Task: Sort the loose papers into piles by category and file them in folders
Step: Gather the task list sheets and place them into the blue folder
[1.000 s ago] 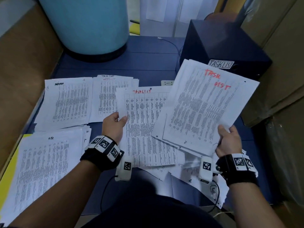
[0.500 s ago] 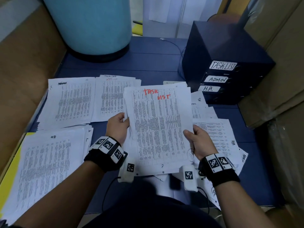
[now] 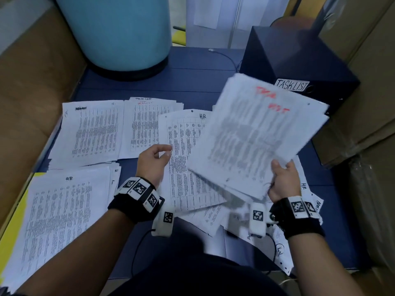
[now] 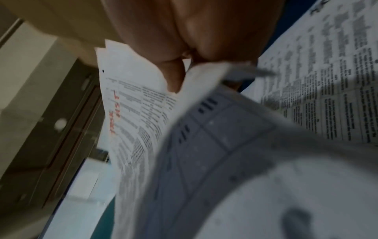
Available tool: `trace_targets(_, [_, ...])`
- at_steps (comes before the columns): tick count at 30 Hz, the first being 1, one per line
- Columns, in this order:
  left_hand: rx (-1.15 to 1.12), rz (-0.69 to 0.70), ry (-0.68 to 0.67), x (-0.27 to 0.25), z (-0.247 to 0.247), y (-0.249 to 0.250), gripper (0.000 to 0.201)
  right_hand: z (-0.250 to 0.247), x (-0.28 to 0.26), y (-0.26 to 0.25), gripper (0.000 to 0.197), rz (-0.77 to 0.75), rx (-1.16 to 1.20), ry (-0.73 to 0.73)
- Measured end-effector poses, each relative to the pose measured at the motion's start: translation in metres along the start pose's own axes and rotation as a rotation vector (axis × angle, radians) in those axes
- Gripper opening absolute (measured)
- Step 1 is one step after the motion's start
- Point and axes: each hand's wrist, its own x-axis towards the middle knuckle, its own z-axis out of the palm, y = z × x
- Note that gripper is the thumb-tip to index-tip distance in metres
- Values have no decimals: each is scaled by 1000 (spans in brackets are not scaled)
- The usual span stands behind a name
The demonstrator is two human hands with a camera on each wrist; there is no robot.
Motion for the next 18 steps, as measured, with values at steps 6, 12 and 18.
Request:
trace_targets(6, [46, 7, -14, -3, -1, 8, 30, -26, 5, -8, 21, -28, 95, 99])
trace_targets(12, [10, -14, -51, -9, 7, 17, 28, -11, 2, 2, 25, 31, 94, -67])
trace_targets(18, [100, -24, -205, -22, 15, 27, 23, 13, -10, 18, 28, 89, -96, -279])
